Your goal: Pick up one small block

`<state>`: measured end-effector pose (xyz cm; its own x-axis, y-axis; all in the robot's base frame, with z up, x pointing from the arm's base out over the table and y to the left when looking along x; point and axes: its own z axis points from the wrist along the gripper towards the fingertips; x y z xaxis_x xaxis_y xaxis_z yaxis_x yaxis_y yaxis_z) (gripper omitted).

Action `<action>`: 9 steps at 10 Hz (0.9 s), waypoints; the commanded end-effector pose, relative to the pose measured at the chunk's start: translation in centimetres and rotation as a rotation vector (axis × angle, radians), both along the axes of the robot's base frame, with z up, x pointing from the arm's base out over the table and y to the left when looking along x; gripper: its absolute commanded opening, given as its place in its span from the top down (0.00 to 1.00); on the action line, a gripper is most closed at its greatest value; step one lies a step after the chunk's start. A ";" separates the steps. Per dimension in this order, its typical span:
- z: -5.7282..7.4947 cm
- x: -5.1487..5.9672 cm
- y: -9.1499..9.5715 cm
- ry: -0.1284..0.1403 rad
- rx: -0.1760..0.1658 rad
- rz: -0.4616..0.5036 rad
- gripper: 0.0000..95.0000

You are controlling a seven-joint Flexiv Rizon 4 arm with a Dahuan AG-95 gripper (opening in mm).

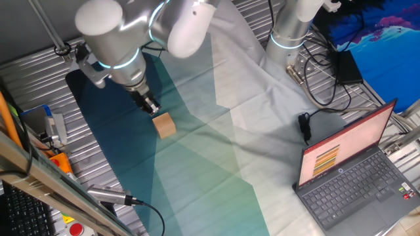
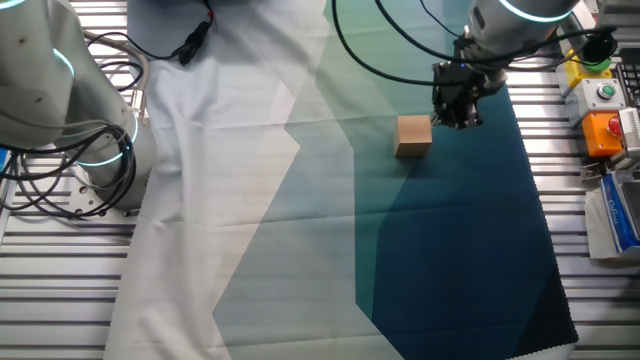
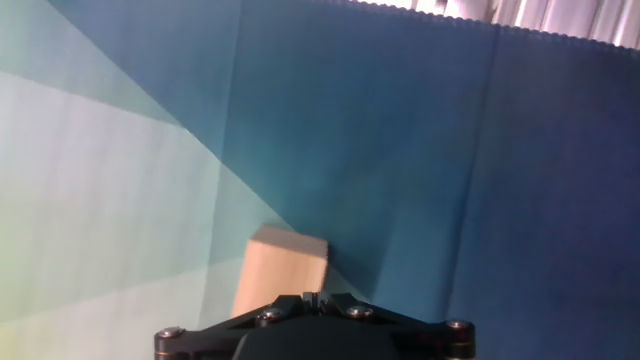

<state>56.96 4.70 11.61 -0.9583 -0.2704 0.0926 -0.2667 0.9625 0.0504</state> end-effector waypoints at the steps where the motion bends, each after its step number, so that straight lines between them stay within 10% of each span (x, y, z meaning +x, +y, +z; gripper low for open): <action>1: 0.0 -0.1 -0.1 0.012 -0.003 0.004 1.00; 9: 0.4 -3.7 -1.9 0.081 -0.001 -0.037 1.00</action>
